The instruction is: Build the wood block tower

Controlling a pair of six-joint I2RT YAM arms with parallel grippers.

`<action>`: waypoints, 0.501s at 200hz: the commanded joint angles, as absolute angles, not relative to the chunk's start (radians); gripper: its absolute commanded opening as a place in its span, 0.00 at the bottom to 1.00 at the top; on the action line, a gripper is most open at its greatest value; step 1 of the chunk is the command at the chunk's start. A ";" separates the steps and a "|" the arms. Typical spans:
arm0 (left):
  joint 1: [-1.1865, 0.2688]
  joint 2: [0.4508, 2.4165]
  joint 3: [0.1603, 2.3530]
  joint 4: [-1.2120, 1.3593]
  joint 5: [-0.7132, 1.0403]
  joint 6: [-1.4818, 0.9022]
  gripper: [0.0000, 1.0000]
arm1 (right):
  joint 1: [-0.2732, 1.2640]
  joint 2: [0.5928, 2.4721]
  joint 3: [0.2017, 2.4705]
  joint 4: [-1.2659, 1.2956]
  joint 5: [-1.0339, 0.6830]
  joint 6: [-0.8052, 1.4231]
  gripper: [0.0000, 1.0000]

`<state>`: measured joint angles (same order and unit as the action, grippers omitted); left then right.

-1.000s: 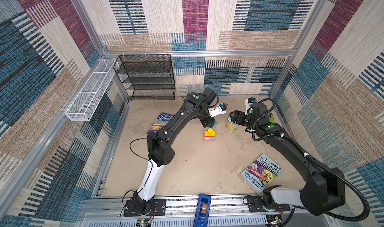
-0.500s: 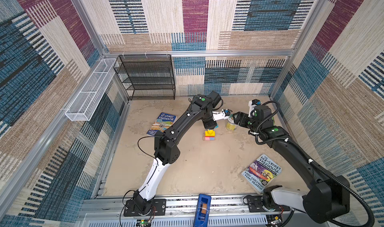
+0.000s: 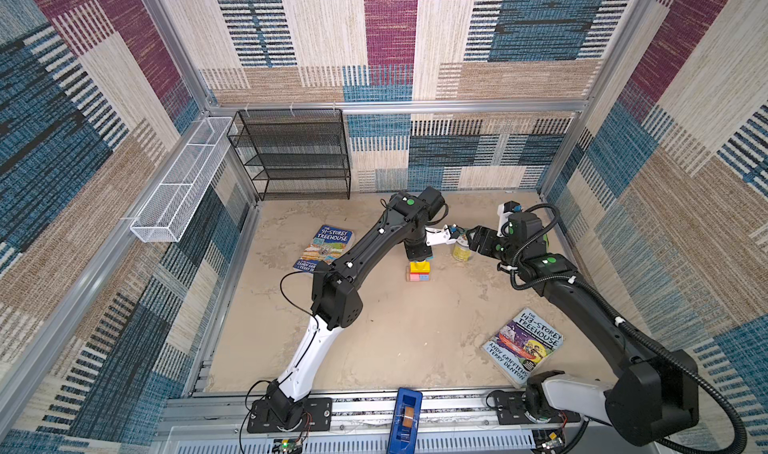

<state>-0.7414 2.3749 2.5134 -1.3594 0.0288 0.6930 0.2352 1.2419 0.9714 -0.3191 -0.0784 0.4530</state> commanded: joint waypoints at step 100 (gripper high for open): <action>-0.755 2.412 2.519 -1.369 -0.007 0.726 0.00 | 0.227 1.255 0.949 -0.284 -0.115 0.472 0.84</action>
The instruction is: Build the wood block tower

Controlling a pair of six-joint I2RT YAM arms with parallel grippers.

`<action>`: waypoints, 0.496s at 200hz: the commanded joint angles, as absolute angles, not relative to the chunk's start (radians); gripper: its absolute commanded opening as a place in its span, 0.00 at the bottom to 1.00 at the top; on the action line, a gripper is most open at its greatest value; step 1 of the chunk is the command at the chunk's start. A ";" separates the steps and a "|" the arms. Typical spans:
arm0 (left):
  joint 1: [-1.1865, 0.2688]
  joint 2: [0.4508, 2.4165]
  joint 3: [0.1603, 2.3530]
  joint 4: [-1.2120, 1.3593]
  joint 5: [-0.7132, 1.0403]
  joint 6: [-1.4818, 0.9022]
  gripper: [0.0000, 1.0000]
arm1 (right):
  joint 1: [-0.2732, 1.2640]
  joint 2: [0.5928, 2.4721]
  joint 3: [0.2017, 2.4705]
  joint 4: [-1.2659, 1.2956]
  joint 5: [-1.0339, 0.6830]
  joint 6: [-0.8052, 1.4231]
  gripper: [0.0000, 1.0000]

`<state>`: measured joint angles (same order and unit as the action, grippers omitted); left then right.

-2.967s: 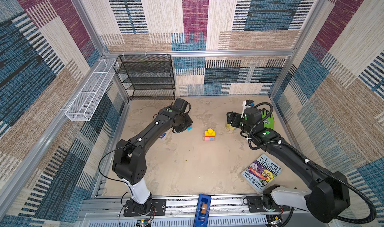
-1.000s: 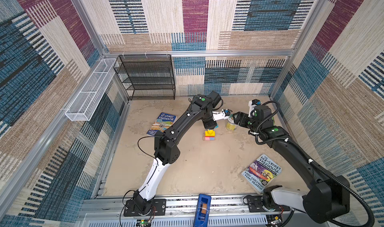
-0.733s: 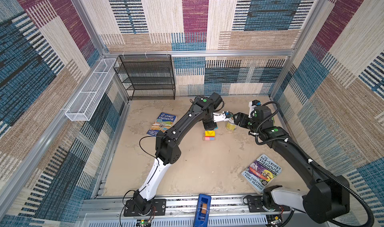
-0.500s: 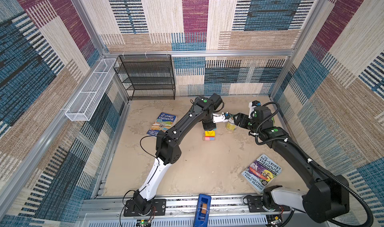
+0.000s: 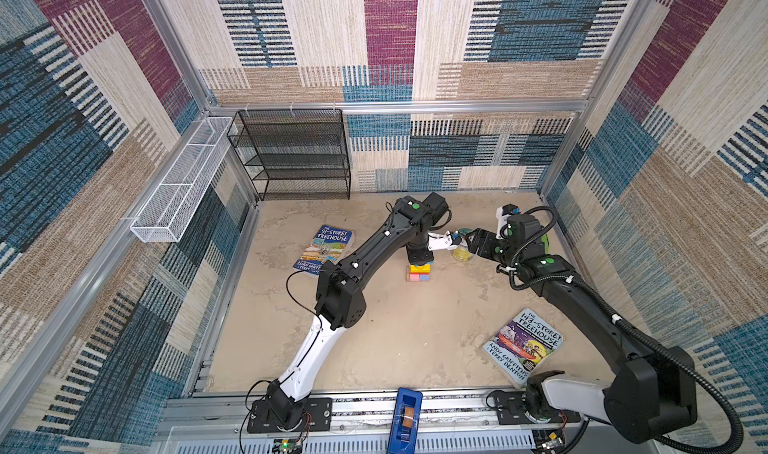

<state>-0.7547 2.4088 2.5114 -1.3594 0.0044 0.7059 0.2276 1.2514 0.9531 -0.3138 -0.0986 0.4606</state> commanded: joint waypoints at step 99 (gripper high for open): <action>-0.755 2.407 2.517 -1.368 -0.017 0.733 0.08 | 0.223 1.269 0.944 -0.270 -0.138 0.483 0.83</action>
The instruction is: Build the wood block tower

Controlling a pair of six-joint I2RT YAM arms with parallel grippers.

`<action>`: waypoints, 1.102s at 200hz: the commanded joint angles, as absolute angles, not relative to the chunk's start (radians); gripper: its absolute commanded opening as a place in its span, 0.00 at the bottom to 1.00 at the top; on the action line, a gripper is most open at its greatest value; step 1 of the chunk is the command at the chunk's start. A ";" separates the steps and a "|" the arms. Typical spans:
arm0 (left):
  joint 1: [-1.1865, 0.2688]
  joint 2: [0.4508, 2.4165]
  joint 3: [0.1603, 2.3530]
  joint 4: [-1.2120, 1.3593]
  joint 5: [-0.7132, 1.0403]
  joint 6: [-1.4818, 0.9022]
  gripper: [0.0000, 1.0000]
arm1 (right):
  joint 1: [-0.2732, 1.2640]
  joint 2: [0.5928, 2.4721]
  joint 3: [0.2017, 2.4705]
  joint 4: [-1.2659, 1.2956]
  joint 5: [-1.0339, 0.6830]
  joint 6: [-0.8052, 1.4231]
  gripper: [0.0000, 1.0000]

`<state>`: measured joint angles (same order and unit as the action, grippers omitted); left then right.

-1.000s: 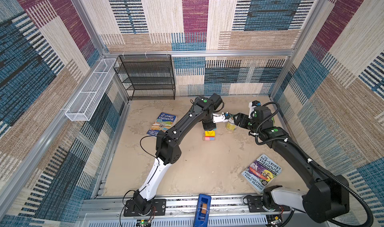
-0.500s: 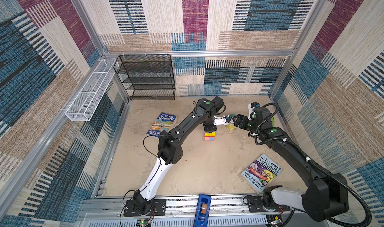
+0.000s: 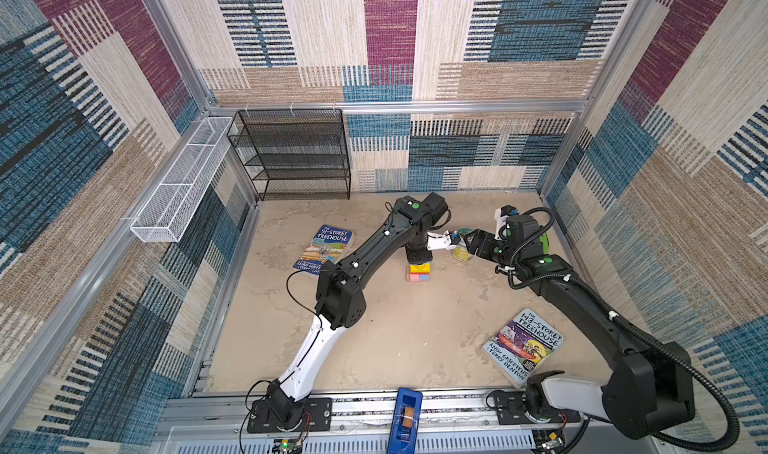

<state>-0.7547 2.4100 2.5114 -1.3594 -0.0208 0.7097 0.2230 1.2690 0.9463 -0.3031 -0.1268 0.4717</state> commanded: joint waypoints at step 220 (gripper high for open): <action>-0.755 2.423 2.512 -1.352 -0.031 0.735 0.21 | 0.218 1.267 0.928 -0.268 -0.142 0.492 0.83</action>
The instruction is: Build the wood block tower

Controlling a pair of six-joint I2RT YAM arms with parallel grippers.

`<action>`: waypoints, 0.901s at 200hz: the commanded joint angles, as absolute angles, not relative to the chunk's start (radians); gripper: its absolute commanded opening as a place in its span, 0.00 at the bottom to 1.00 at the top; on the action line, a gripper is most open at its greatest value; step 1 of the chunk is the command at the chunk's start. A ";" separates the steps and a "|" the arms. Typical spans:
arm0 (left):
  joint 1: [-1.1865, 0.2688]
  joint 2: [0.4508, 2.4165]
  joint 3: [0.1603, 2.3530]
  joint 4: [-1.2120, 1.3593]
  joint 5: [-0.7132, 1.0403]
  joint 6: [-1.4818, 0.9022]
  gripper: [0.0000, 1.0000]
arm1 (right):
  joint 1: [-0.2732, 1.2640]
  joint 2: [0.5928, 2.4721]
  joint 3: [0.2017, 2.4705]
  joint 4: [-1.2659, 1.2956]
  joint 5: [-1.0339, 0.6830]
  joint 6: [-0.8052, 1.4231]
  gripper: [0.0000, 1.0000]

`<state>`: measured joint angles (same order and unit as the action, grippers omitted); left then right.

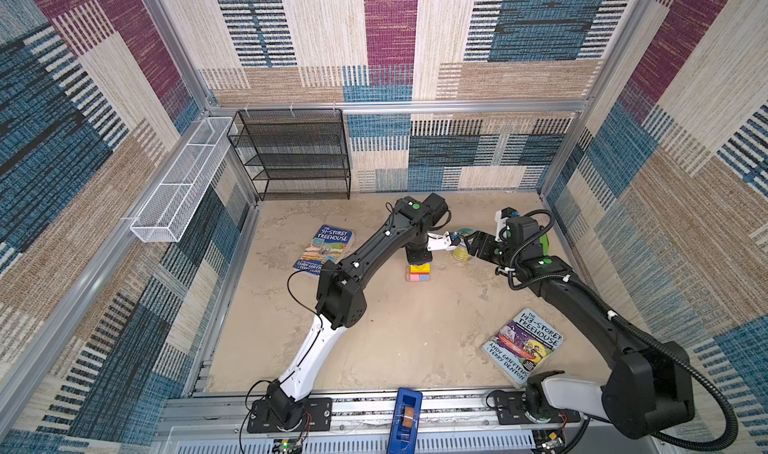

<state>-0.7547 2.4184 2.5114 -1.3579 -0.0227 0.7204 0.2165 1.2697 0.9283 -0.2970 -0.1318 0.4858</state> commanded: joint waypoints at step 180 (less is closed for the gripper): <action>-0.755 2.424 2.505 -1.337 -0.048 0.733 0.34 | 0.214 1.269 0.920 -0.263 -0.152 0.499 0.83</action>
